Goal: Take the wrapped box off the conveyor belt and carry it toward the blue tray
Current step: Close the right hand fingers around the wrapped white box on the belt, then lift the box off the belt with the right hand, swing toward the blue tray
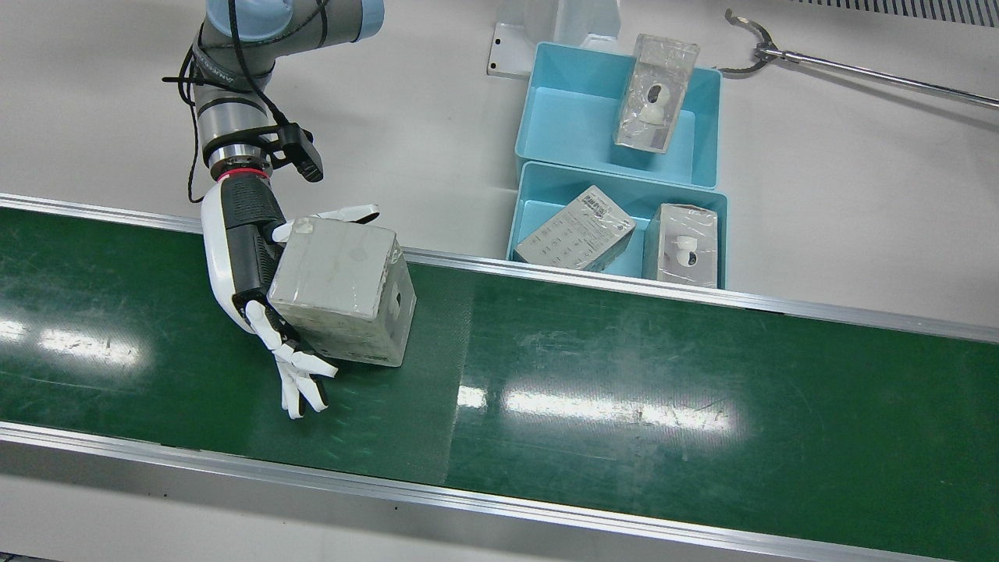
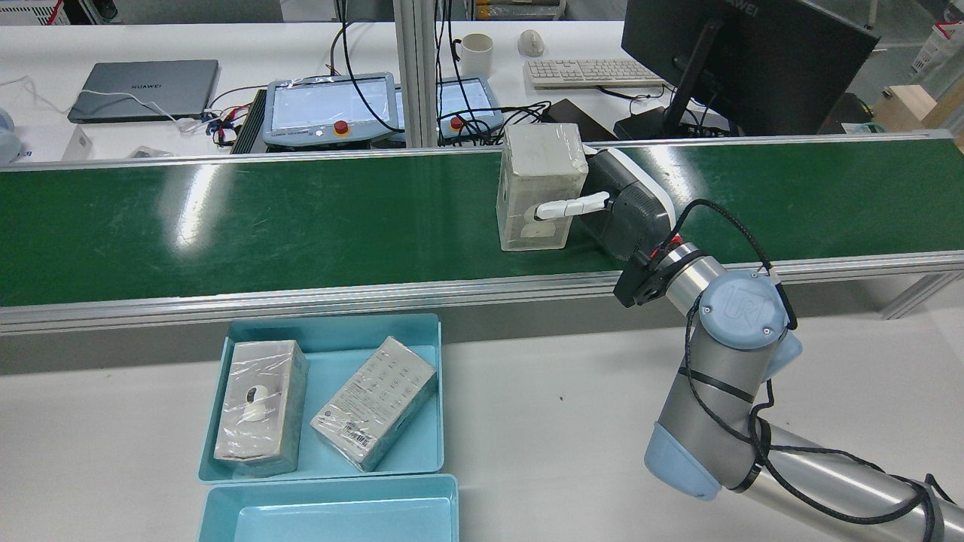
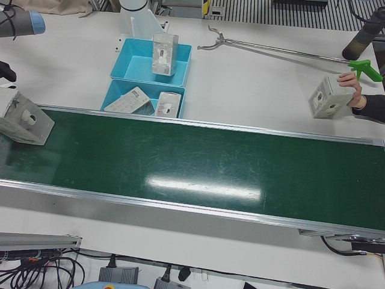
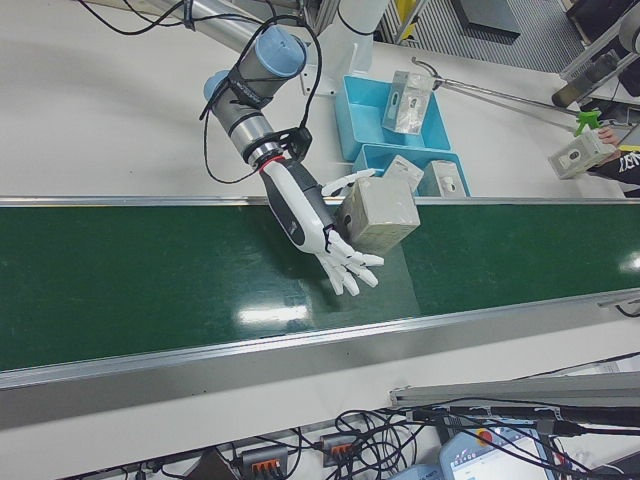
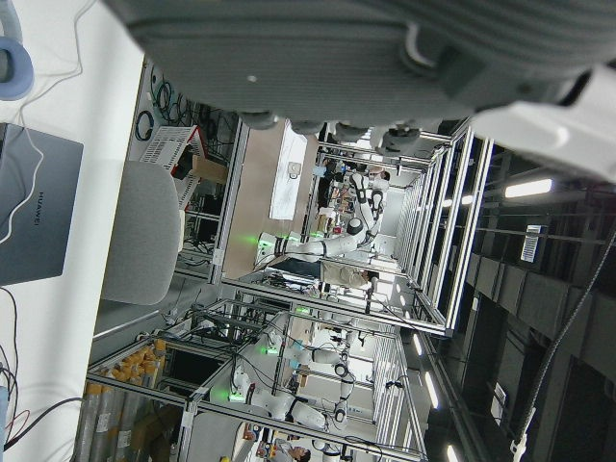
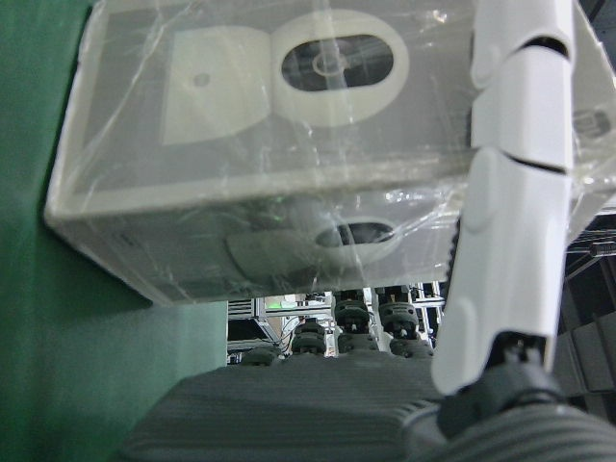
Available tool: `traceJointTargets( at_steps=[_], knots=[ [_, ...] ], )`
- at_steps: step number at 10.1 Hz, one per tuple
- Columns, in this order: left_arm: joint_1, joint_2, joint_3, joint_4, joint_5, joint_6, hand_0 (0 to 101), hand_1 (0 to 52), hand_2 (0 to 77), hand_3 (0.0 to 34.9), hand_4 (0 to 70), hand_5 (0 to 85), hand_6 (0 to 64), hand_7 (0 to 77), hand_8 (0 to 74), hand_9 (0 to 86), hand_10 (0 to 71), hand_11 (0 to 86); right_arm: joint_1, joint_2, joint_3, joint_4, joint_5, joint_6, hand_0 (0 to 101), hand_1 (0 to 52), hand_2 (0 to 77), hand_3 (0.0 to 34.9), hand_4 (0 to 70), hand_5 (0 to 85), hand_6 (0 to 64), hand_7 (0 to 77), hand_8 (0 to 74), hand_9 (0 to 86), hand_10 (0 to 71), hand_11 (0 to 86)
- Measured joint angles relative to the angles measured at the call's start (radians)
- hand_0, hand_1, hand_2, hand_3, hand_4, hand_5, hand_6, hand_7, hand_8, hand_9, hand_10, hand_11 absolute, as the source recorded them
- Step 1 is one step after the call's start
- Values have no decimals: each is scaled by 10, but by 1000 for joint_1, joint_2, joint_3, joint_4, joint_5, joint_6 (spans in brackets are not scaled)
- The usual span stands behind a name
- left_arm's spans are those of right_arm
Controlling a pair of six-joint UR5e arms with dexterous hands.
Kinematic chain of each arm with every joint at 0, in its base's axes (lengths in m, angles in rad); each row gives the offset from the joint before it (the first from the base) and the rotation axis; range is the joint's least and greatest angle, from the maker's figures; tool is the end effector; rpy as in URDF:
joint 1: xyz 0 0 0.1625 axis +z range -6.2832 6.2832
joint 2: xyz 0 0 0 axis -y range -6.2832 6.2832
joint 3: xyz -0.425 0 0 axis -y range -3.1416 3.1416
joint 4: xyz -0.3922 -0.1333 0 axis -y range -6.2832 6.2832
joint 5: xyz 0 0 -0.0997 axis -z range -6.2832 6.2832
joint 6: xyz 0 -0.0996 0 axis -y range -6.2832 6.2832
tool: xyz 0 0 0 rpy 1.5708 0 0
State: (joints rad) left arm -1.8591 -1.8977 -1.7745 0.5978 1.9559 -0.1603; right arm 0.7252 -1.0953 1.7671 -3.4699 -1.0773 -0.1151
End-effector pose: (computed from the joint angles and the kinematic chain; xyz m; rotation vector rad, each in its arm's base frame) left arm -0.2512 -0.5098 0.4722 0.2975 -2.0873 2.2418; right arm -0.3426 -0.5448 0.3606 -0.4538 -2.3638 1.7562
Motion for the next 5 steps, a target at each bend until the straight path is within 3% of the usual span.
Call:
traceJointTargets(
  at_steps=[2, 3, 4, 5],
  knots=[
    [0, 0, 0, 0, 0, 0, 0, 0, 11, 0, 0, 11, 5, 5, 5, 0, 5, 5, -3, 1, 0, 0, -1, 0, 468, 131, 109, 0, 136, 213, 49, 55, 22, 49, 0, 5],
    [0, 0, 0, 0, 0, 0, 0, 0, 5, 0, 0, 11, 5, 5, 5, 0, 5, 5, -5, 6, 0, -3, -2, 1, 486, 245, 202, 0, 125, 322, 104, 136, 65, 109, 0, 5],
    [0, 0, 0, 0, 0, 0, 0, 0, 5, 0, 0, 11, 5, 5, 5, 0, 5, 5, -4, 15, 0, -7, -9, 1, 486, 245, 202, 0, 125, 322, 104, 136, 65, 109, 0, 5],
    [0, 0, 0, 0, 0, 0, 0, 0, 11, 0, 0, 11, 5, 5, 5, 5, 5, 5, 5, 28, 3, -21, -20, 0, 540, 229, 224, 0, 125, 491, 240, 295, 256, 273, 11, 120]
  ],
)
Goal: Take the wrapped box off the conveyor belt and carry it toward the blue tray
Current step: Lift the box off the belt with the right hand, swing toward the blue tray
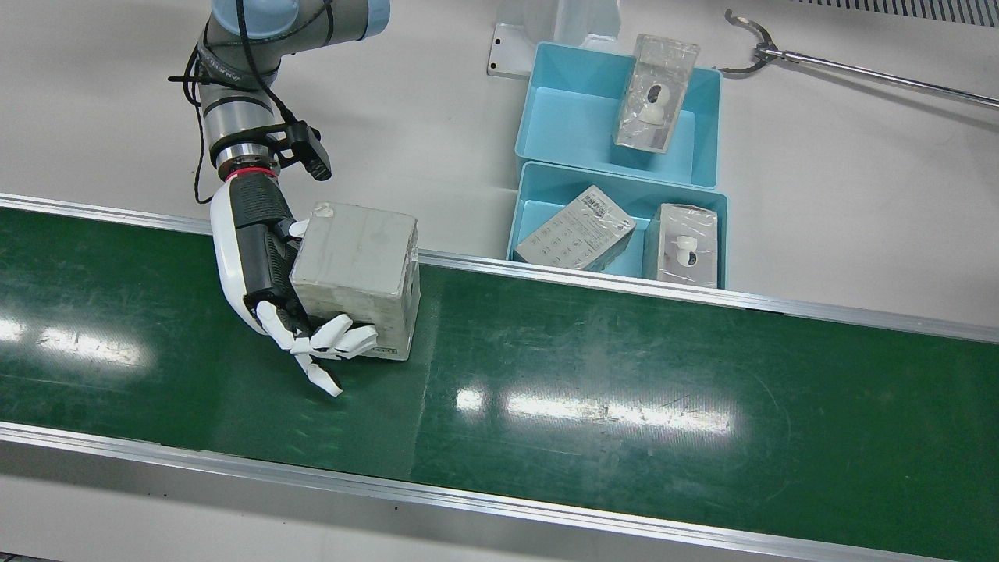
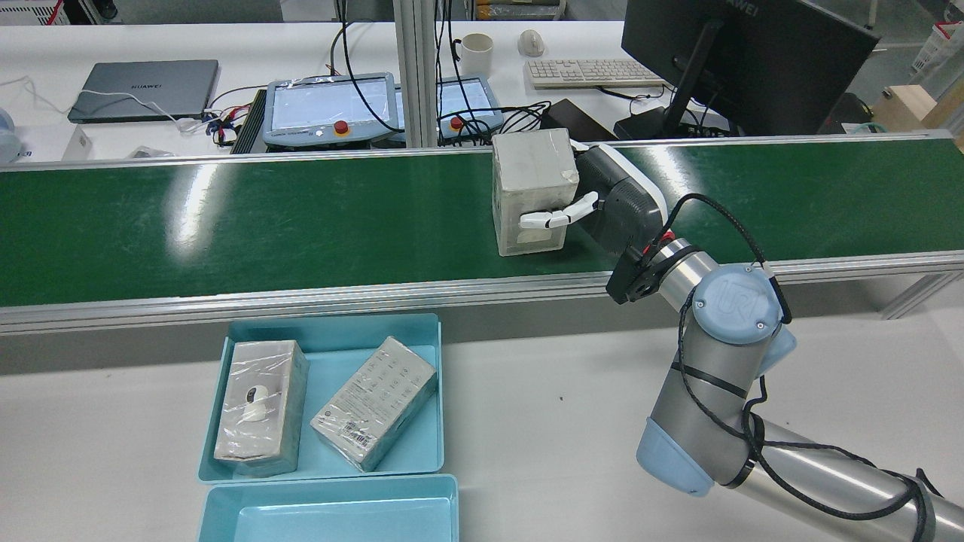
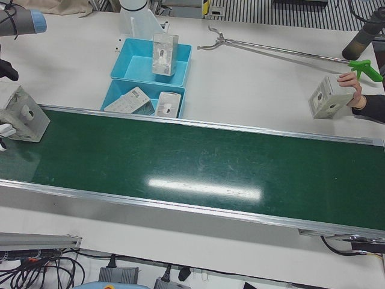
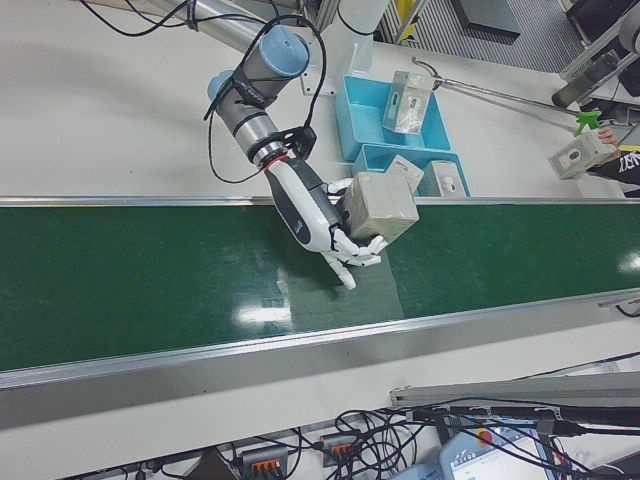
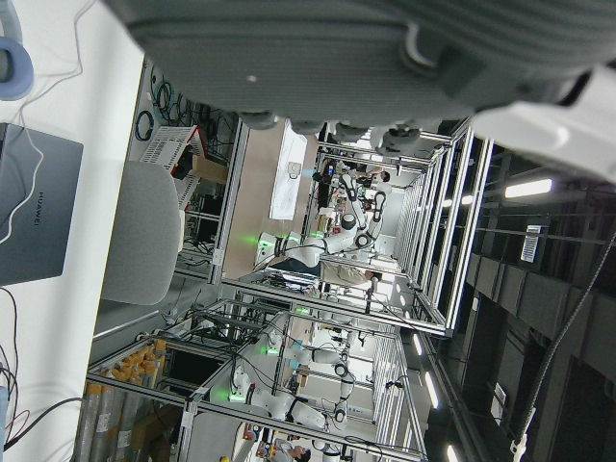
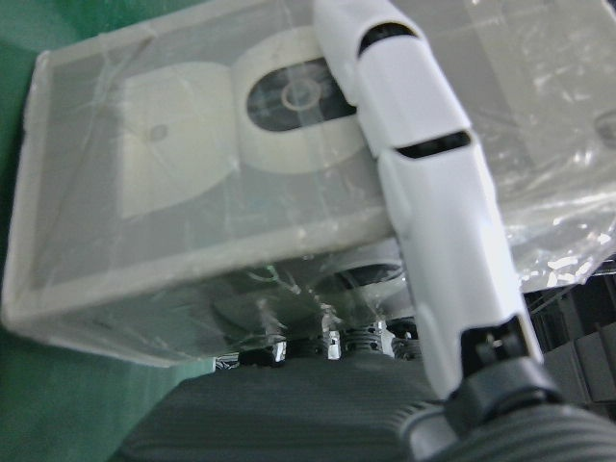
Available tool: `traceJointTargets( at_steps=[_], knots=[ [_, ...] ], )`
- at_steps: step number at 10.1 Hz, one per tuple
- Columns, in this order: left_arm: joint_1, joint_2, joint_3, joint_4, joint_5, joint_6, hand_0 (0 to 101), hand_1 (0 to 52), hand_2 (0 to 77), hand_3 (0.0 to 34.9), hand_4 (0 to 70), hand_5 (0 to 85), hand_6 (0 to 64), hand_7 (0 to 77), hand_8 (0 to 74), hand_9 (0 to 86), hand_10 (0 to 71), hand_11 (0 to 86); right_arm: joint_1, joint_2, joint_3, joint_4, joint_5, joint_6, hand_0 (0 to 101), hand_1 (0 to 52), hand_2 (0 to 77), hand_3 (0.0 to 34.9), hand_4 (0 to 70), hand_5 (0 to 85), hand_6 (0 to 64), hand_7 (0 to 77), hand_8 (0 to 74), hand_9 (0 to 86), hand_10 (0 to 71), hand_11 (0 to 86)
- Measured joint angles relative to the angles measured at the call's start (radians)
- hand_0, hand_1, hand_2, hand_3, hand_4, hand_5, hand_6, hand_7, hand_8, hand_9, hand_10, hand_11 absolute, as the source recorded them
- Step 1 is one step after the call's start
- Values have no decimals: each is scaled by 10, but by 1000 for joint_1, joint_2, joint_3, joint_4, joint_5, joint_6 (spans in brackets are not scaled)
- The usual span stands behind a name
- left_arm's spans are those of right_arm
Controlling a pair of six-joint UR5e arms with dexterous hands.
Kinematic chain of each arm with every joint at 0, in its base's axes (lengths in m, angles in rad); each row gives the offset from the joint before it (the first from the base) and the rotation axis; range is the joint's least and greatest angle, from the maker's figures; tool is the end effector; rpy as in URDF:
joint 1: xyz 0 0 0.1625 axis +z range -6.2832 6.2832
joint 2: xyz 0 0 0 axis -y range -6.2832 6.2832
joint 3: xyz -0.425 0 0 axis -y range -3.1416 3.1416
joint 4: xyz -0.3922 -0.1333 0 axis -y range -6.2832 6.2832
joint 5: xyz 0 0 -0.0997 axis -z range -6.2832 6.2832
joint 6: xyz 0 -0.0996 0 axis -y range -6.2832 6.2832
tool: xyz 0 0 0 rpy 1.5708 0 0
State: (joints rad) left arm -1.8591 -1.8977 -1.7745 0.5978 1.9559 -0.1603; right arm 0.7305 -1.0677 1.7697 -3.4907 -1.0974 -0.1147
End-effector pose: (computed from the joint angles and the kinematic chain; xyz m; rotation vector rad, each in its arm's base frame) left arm -0.2512 -0.5098 0.4722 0.2975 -2.0873 2.2418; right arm -0.3441 -0.5481 0.3445 -0.4700 -2.3655 1.7367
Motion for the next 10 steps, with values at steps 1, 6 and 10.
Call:
traceJointTargets(
  at_steps=[1, 6, 10],
  knots=[
    [0, 0, 0, 0, 0, 0, 0, 0, 11, 0, 0, 11, 5, 5, 5, 5, 5, 5, 13, 15, 7, -26, -10, -1, 559, 191, 245, 0, 164, 535, 284, 316, 338, 338, 5, 245],
    [0, 0, 0, 0, 0, 0, 0, 0, 11, 0, 0, 11, 5, 5, 5, 5, 5, 5, -22, 156, 62, -83, -98, -14, 538, 131, 262, 1, 295, 698, 415, 436, 496, 458, 295, 578],
    [0, 0, 0, 0, 0, 0, 0, 0, 5, 0, 0, 11, 5, 5, 5, 0, 0, 5, -134, 284, 22, -86, -134, -51, 523, 131, 262, 1, 415, 693, 442, 595, 540, 567, 371, 698]
  ],
)
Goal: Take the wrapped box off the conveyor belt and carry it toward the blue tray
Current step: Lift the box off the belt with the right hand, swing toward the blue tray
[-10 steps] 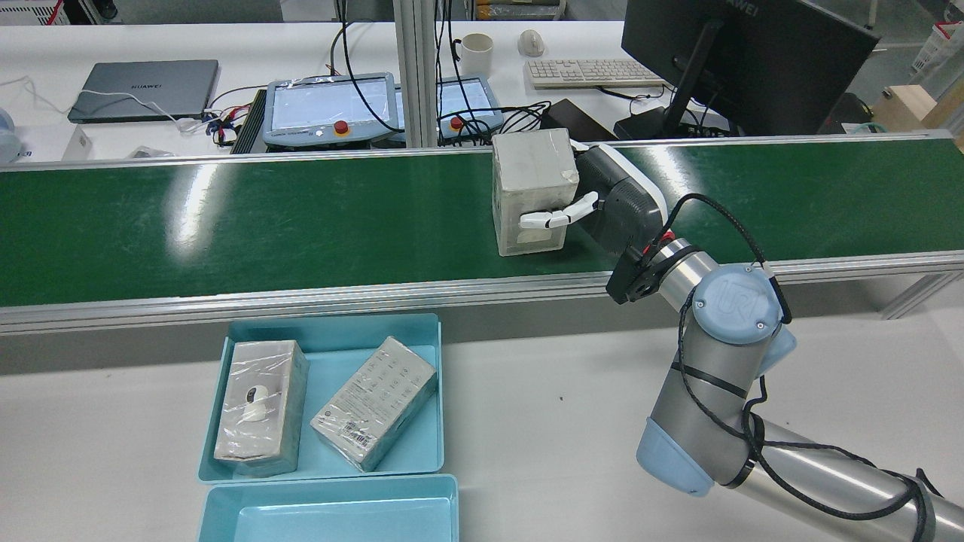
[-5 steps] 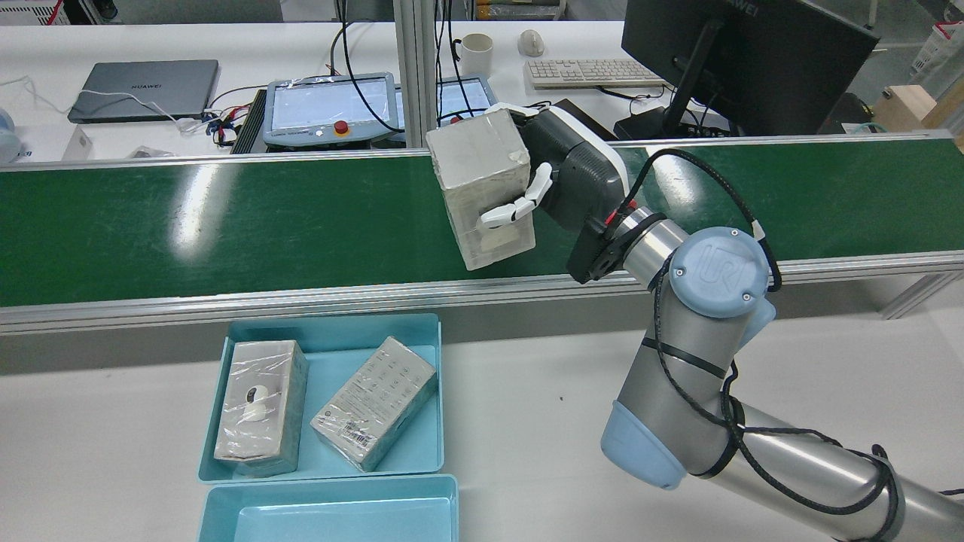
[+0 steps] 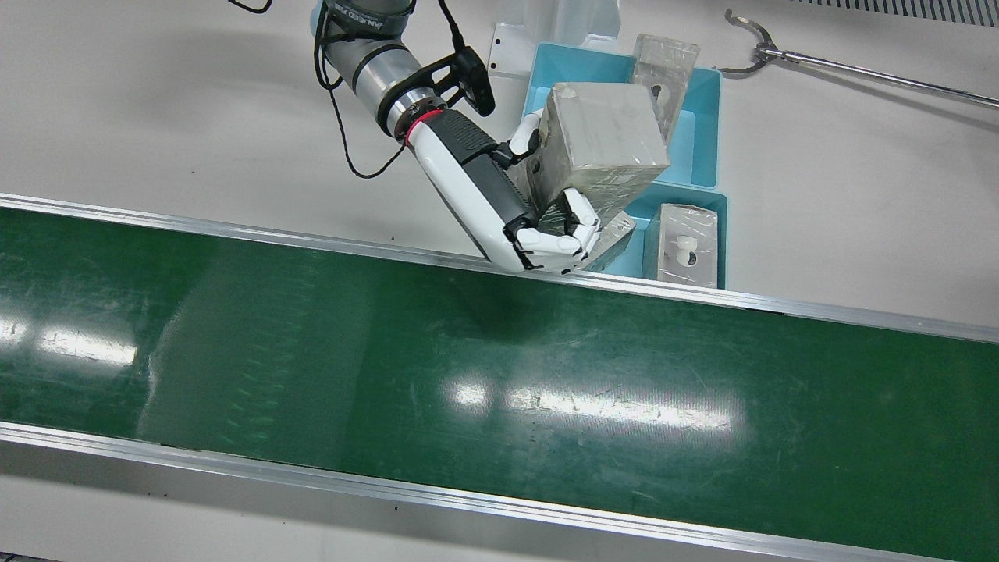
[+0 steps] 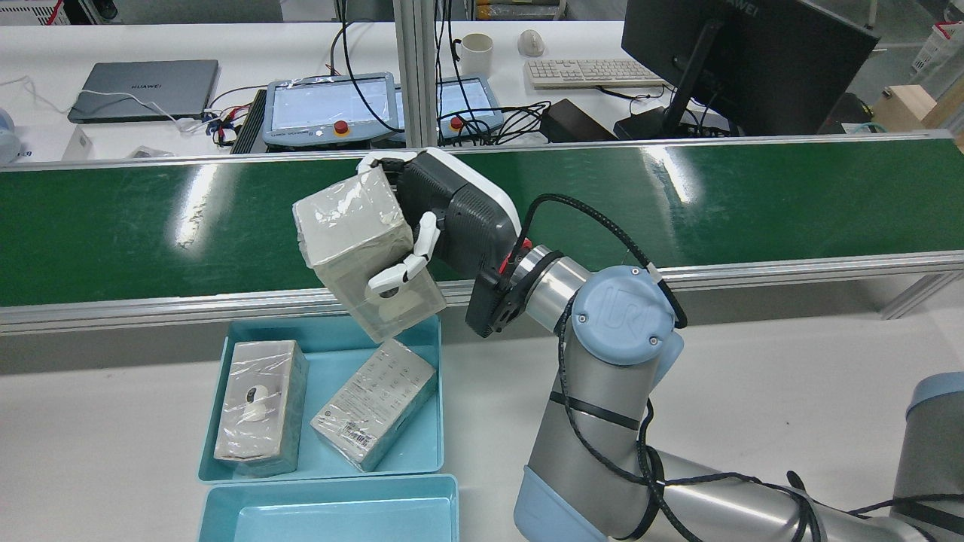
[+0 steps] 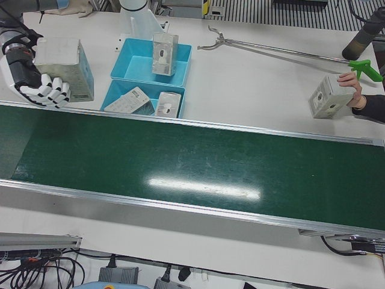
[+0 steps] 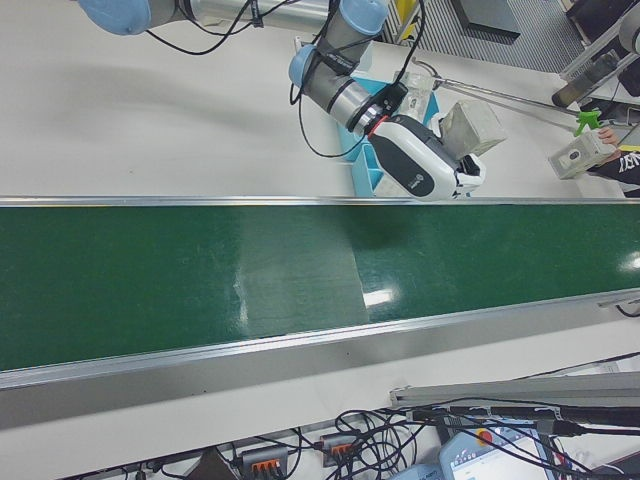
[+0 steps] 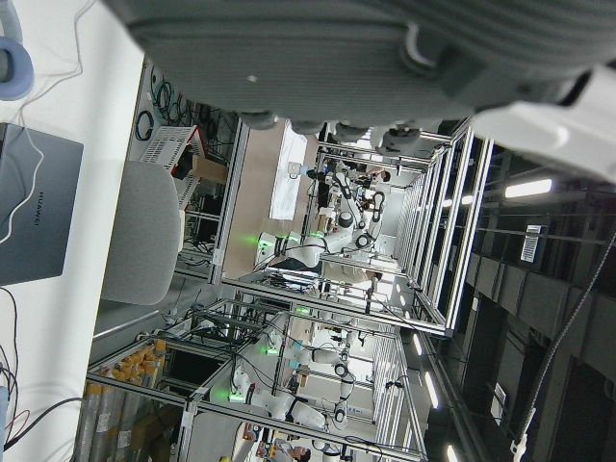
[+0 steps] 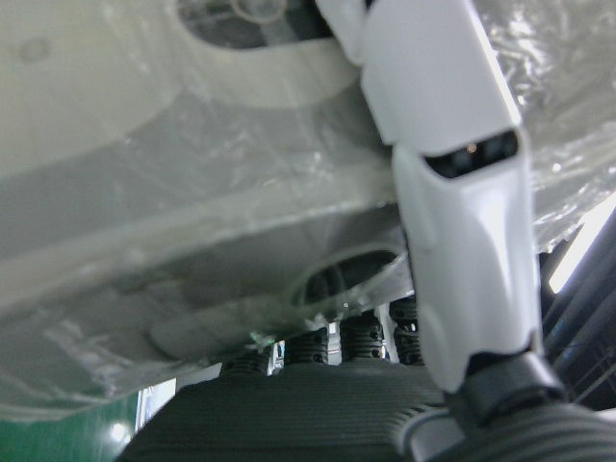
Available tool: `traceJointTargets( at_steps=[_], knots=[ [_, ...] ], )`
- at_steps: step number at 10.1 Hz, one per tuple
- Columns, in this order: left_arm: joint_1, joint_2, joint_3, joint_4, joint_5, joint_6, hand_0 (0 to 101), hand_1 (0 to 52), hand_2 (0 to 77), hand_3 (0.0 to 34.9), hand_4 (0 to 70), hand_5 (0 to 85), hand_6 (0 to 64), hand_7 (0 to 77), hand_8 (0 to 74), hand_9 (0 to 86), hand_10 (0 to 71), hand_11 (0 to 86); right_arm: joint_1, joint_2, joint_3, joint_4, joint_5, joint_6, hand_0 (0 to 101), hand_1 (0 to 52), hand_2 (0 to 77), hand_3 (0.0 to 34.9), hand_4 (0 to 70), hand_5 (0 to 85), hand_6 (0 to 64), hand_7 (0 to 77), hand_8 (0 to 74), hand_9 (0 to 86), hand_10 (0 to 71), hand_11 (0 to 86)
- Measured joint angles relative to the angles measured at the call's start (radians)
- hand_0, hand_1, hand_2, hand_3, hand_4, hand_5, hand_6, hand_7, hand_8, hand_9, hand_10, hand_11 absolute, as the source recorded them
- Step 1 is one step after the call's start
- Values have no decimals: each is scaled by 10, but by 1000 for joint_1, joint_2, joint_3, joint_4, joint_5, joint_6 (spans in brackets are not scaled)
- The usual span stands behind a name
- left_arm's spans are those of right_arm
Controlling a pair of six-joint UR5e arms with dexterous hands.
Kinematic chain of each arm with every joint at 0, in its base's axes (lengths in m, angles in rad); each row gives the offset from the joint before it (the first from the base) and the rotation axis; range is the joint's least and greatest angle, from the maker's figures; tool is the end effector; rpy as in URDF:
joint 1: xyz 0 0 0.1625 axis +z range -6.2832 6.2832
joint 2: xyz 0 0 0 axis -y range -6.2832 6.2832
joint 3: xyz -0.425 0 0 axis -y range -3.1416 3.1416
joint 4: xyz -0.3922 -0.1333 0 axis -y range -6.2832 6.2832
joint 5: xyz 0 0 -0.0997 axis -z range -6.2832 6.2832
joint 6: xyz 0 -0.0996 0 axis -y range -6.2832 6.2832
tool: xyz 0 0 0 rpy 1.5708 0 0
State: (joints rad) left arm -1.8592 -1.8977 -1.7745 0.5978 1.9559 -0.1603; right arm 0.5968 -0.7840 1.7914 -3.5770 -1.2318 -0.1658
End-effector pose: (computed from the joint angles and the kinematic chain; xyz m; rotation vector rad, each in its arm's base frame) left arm -0.2512 -0.5097 0.4722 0.2974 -2.0873 2.2417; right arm -0.4386 -0.4992 0.1640 -0.7727 -2.4039 1.3869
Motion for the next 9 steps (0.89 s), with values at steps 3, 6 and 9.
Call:
traceJointTargets(
  at_steps=[3, 6, 9],
  knots=[
    [0, 0, 0, 0, 0, 0, 0, 0, 5, 0, 0, 11, 5, 5, 5, 5, 5, 5, -29, 68, -62, 4, -72, -1, 518, 11, 316, 0, 355, 769, 480, 774, 513, 644, 393, 682],
    [0, 0, 0, 0, 0, 0, 0, 0, 5, 0, 0, 11, 5, 5, 5, 0, 5, 5, -50, 80, -65, 10, -87, 0, 528, 11, 316, 0, 207, 496, 355, 774, 398, 578, 251, 464],
    [0, 0, 0, 0, 0, 0, 0, 0, 11, 0, 0, 11, 5, 5, 5, 0, 5, 5, -53, 82, -62, 12, -97, 2, 533, 115, 338, 69, 153, 207, 82, 774, 114, 295, 0, 104]
  ],
)
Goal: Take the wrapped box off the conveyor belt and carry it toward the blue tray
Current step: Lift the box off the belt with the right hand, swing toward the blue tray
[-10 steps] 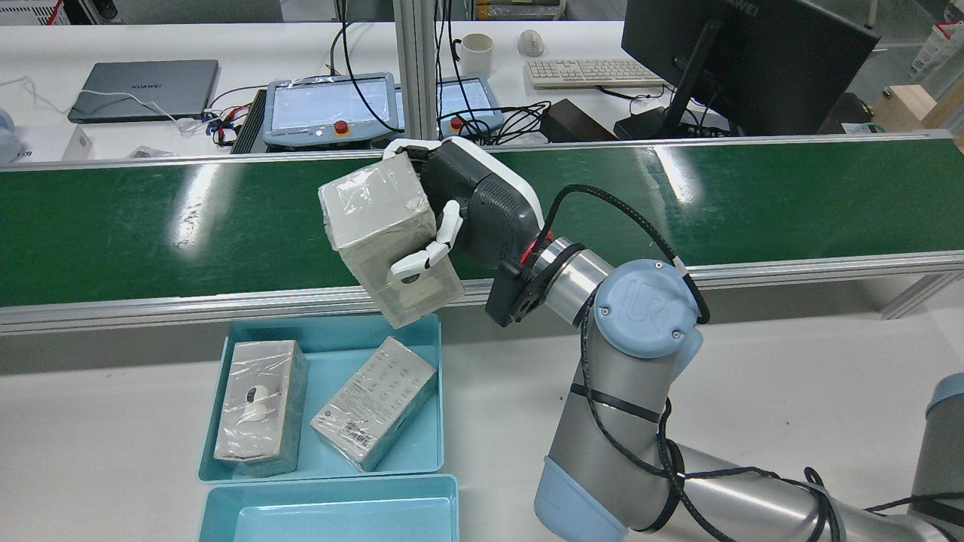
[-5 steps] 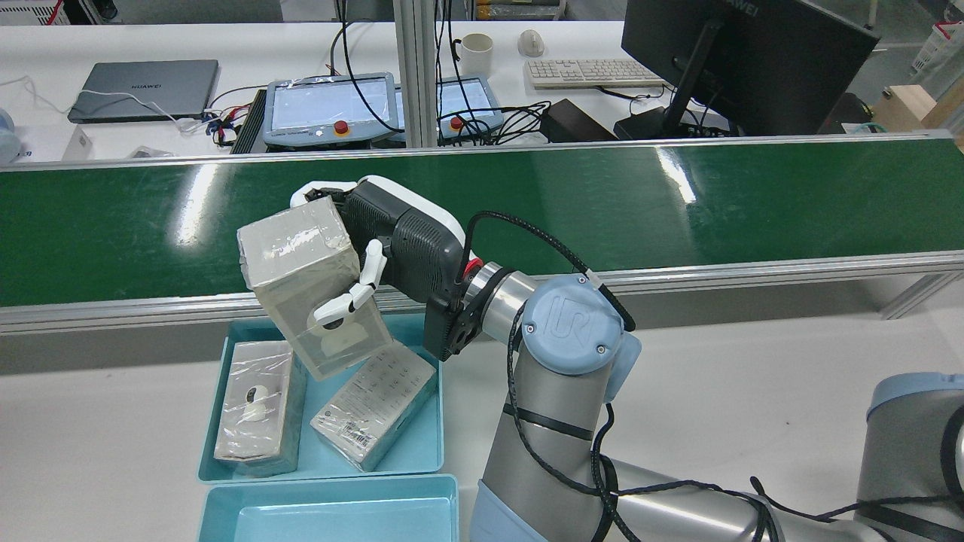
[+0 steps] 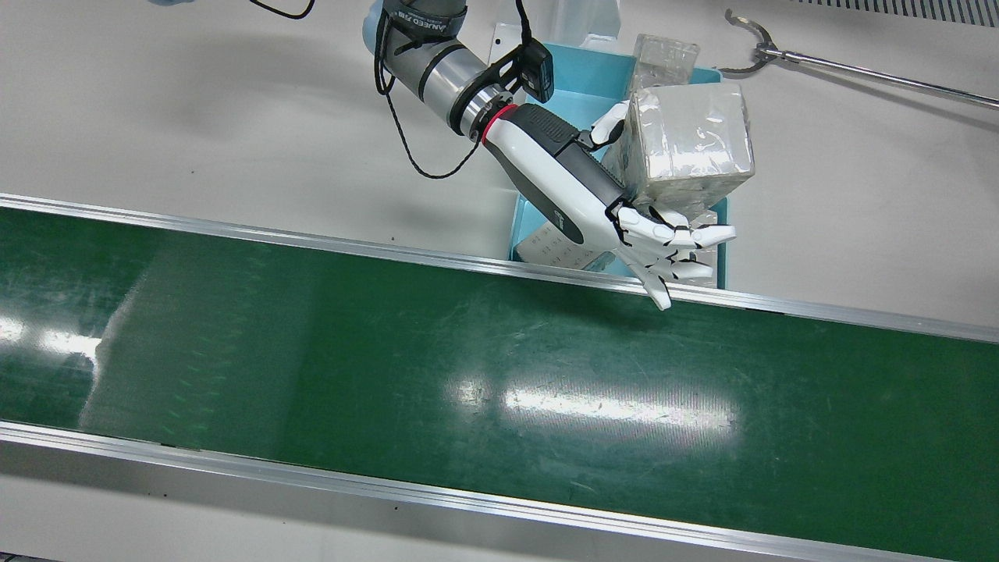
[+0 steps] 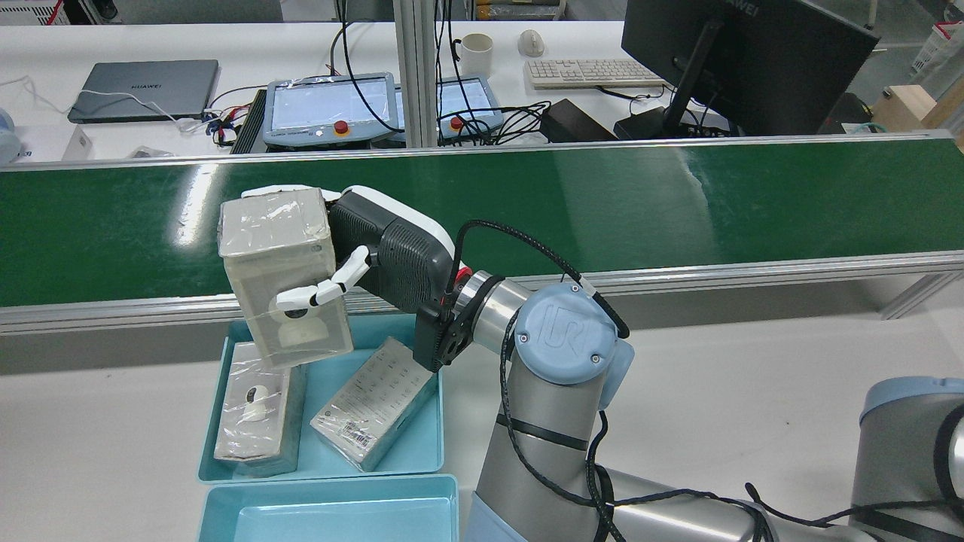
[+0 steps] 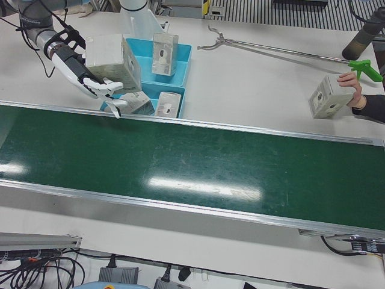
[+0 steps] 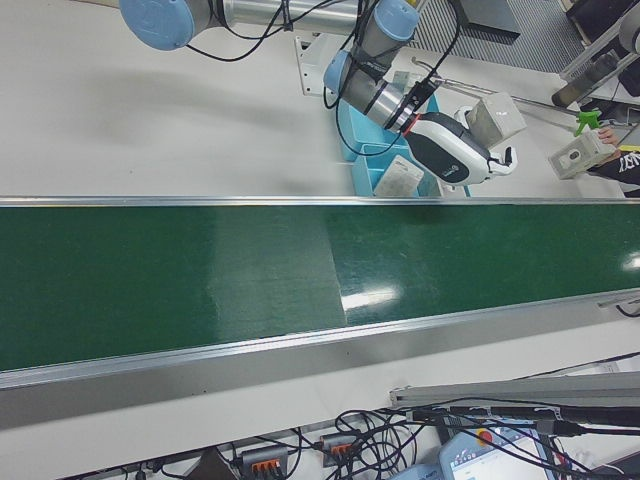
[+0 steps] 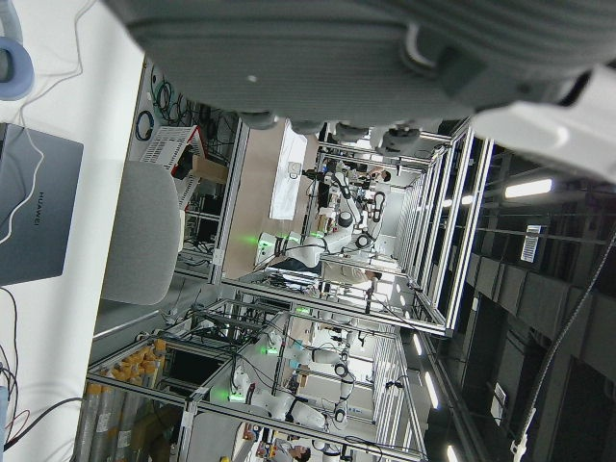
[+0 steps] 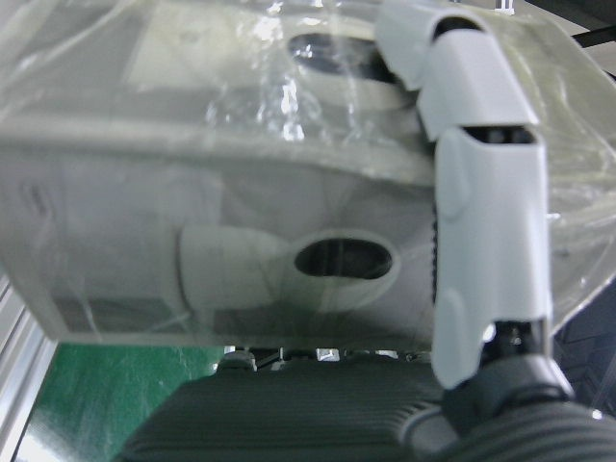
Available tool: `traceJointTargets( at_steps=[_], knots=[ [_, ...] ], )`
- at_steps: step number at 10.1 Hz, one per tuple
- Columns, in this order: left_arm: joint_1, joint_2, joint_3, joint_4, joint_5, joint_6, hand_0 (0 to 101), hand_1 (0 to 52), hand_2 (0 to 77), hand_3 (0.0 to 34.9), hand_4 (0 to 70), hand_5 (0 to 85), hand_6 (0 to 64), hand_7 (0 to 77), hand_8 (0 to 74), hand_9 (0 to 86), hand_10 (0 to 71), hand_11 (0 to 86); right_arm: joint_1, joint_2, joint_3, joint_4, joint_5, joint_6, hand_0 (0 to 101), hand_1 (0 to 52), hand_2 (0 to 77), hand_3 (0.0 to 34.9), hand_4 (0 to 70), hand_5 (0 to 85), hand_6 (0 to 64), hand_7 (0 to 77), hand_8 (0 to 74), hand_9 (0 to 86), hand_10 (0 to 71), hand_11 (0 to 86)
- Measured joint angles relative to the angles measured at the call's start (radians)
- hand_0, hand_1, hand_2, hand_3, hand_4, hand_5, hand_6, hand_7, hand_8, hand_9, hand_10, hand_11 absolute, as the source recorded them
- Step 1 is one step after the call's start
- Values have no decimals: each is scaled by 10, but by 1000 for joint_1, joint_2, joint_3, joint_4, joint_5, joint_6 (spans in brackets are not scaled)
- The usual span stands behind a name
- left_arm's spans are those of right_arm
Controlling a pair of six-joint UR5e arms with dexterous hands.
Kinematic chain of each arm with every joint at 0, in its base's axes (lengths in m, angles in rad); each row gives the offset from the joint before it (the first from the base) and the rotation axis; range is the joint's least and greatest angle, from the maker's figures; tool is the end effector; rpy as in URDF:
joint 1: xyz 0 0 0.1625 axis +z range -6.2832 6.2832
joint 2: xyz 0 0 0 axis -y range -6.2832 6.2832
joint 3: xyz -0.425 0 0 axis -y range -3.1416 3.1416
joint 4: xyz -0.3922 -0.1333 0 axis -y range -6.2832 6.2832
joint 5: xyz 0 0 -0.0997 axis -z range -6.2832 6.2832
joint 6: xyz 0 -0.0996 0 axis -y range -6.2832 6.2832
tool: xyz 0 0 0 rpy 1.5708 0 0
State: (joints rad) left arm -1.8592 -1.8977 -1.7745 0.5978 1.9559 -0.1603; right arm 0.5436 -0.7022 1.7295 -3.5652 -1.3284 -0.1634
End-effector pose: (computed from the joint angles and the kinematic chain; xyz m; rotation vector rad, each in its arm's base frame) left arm -0.2512 -0.5097 0.4722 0.2974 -2.0873 2.2417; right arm -0.4865 -0.4777 0.1285 -0.9001 -2.3344 1.2562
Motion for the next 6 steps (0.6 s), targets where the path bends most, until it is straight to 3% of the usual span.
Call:
traceJointTargets(
  at_steps=[1, 2, 3, 4, 5, 6],
  knots=[
    [0, 0, 0, 0, 0, 0, 0, 0, 11, 0, 0, 11, 5, 5, 5, 0, 0, 5, 0, 0, 0, 0, -2, 0, 520, 158, 311, 82, 136, 213, 44, 774, 0, 207, 0, 16],
    [0, 0, 0, 0, 0, 0, 0, 0, 11, 0, 0, 11, 5, 5, 5, 0, 5, 5, 0, 0, 1, 0, -4, 1, 520, 158, 311, 82, 136, 213, 44, 774, 0, 207, 0, 16],
    [0, 0, 0, 0, 0, 0, 0, 0, 11, 0, 0, 11, 5, 5, 5, 0, 5, 5, 0, 0, 1, 0, -4, 1, 501, 196, 136, 116, 131, 207, 120, 562, 0, 16, 0, 11],
    [0, 0, 0, 0, 0, 0, 0, 0, 11, 0, 0, 11, 5, 5, 5, 5, 5, 5, 0, 0, 2, 0, -4, 2, 506, 207, 104, 115, 131, 202, 93, 229, 16, 16, 0, 11],
    [0, 0, 0, 0, 0, 0, 0, 0, 11, 0, 0, 11, 5, 5, 5, 5, 5, 5, 0, -1, 3, 0, -5, 2, 504, 125, 44, 121, 120, 207, 93, 93, 0, 16, 0, 11],
    [0, 0, 0, 0, 0, 0, 0, 0, 11, 0, 0, 11, 5, 5, 5, 0, 5, 5, 1, -2, 4, -1, -5, 2, 506, 175, 55, 137, 120, 207, 93, 142, 0, 16, 0, 11]
  ],
)
